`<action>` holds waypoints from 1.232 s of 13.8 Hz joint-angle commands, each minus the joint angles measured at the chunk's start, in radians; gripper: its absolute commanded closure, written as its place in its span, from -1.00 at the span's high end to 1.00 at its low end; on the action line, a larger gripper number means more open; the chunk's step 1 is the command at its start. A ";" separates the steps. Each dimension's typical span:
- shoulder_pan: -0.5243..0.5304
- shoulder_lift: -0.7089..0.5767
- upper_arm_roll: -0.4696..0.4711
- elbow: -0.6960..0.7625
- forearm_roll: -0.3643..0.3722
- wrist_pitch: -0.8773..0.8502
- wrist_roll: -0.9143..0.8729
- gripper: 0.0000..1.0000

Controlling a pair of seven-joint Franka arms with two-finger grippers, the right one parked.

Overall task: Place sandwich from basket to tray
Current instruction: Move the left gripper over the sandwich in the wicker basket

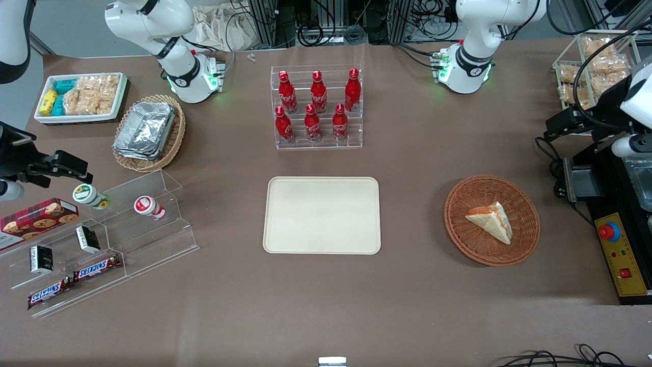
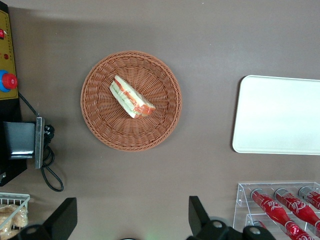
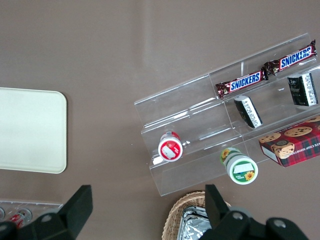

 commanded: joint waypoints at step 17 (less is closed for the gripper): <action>-0.009 0.077 -0.009 -0.539 0.074 0.563 -0.626 1.00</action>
